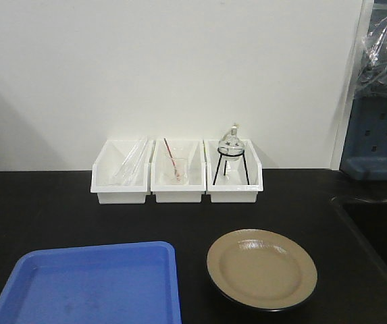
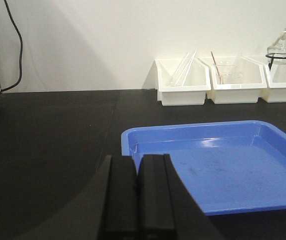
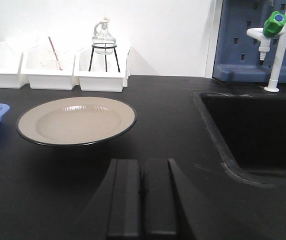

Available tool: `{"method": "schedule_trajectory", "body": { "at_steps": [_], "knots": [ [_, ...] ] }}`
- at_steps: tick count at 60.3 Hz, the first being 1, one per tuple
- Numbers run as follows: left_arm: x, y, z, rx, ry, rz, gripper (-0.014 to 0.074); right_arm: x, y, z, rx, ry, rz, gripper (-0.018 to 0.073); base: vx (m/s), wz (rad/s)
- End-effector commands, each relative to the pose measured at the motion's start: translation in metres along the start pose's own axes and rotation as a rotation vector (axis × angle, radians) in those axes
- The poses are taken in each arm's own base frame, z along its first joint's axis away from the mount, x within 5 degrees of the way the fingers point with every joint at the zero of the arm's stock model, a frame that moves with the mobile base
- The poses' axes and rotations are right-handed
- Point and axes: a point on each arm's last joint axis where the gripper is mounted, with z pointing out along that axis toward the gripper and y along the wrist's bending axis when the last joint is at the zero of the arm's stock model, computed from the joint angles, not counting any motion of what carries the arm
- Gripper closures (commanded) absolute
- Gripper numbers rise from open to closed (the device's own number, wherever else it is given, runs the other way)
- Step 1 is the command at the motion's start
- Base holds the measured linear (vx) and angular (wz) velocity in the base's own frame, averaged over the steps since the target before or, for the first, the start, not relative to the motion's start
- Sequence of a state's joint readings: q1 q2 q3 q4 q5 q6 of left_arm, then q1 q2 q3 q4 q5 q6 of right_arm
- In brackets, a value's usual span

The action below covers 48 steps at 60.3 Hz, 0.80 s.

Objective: Place disk in tray to left cabinet

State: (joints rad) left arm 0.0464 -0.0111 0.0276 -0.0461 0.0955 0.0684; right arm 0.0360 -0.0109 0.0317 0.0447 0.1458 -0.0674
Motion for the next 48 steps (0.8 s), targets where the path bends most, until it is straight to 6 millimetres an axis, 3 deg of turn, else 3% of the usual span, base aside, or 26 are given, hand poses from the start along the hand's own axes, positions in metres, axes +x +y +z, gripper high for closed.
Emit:
{"method": "schedule_trajectory", "body": {
  "at_steps": [1, 48],
  "knots": [
    [0.0037, 0.0002, 0.0013, -0.004, -0.045, -0.004, 0.0604, -0.0041, -0.0008, -0.0003, 0.012, -0.079, -0.009, 0.0561, 0.00, 0.00],
    [0.0029, 0.0003, 0.0013, -0.004, -0.054, -0.001, 0.0604, -0.0041, -0.0008, -0.0003, 0.012, -0.080, -0.009, 0.0561, 0.00, 0.00]
  ]
}}
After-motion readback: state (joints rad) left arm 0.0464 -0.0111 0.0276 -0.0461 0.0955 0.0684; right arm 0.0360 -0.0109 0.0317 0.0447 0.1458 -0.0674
